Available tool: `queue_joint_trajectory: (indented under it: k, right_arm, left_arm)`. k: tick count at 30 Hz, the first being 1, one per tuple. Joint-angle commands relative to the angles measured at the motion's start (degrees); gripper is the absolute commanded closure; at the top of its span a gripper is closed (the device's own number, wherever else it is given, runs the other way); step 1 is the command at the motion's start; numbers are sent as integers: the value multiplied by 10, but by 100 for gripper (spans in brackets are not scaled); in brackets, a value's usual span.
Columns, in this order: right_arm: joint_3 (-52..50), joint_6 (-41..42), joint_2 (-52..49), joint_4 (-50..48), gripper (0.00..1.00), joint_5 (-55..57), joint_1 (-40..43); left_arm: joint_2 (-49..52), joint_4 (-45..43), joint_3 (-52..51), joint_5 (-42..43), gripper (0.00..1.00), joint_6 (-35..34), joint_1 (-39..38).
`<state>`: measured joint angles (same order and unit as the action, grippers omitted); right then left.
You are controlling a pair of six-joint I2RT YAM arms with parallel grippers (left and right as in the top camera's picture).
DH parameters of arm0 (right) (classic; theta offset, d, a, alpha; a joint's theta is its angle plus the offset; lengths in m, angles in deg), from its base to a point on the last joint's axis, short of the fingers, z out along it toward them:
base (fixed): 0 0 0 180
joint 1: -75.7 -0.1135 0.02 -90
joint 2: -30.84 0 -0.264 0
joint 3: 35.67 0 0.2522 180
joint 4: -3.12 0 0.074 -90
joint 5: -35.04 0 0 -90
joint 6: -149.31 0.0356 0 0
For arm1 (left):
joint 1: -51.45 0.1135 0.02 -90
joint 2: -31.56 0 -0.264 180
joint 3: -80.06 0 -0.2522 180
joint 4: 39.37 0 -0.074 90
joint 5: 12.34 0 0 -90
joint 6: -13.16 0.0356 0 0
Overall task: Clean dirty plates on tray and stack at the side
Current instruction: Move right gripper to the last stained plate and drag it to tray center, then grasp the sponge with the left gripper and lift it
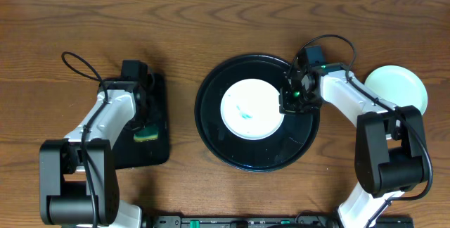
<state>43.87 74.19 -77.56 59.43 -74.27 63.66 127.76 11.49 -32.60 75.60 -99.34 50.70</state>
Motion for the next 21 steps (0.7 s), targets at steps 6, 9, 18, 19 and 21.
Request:
queue_joint_trajectory:
  k: [6, 9, 18, 19, 21]
  right_arm:
    - [-4, -8, -5, -4, 99, -11, -20]
    - [-4, -8, -5, -8, 99, -11, -21]
    - [-4, -19, -5, -12, 99, -11, -21]
    - [-4, -22, -5, -12, 99, -11, -21]
    - [-4, -23, -5, -12, 99, -11, -21]
  left_arm:
    - [-151, 45, 17, -15, 93, 6, -28]
    - [-216, 57, 17, -40, 93, 25, -50]
    - [-380, 66, 17, -173, 93, 51, -146]
    - [-394, 65, 17, -187, 93, 51, -154]
    - [-431, 63, 17, -220, 93, 51, -174]
